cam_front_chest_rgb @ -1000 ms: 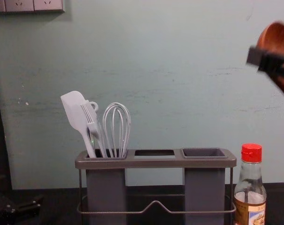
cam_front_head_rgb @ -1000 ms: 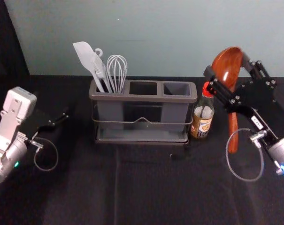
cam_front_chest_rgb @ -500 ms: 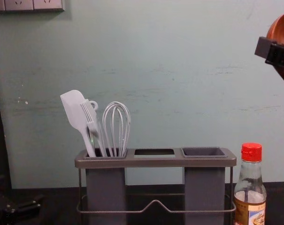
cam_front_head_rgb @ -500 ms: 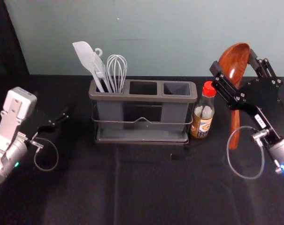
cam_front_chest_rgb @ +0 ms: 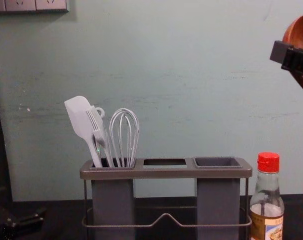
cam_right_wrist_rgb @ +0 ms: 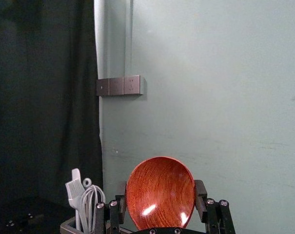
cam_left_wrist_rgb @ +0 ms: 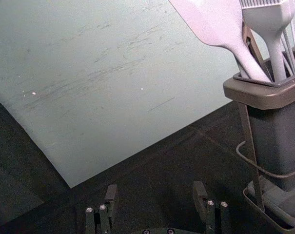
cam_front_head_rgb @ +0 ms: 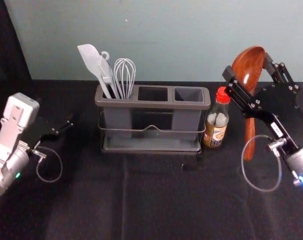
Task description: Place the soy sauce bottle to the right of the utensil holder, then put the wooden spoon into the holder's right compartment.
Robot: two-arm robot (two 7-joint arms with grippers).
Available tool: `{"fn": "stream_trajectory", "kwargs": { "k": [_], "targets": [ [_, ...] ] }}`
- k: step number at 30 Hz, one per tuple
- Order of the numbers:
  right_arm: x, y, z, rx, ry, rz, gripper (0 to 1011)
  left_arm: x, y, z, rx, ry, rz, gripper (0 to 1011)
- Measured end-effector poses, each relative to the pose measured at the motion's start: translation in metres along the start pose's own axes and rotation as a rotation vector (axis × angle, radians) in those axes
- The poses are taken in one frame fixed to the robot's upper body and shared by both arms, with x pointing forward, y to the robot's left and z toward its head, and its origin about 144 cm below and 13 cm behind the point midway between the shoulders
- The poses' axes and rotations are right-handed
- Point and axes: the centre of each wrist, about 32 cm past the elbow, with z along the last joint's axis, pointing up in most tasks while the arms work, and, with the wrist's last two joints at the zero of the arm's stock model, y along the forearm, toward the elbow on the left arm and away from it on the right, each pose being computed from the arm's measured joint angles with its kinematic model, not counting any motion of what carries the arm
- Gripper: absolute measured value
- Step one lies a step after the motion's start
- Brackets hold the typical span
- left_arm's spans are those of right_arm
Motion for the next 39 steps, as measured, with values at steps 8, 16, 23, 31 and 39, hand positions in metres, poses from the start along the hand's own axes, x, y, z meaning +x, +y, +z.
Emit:
{"fn": "stream_trajectory", "kwargs": {
  "k": [8,16,23,31,39],
  "targets": [
    [0.003,0.021,0.001,0.018,-0.009,0.048,837,0.000,0.000,0.000,0.000,0.000,0.000,1000],
    [0.016,0.069,-0.008,0.052,-0.014,0.128,838,0.000,0.000,0.000,0.000,0.000,0.000,1000],
    [0.023,0.104,-0.019,0.105,-0.008,0.161,838,0.000,0.000,0.000,0.000,0.000,0.000,1000],
    [0.028,0.131,-0.038,0.159,0.011,0.178,837,0.000,0.000,0.000,0.000,0.000,0.000,1000],
    [0.032,0.154,-0.068,0.223,0.047,0.184,838,0.000,0.000,0.000,0.000,0.000,0.000,1000]
  ]
}}
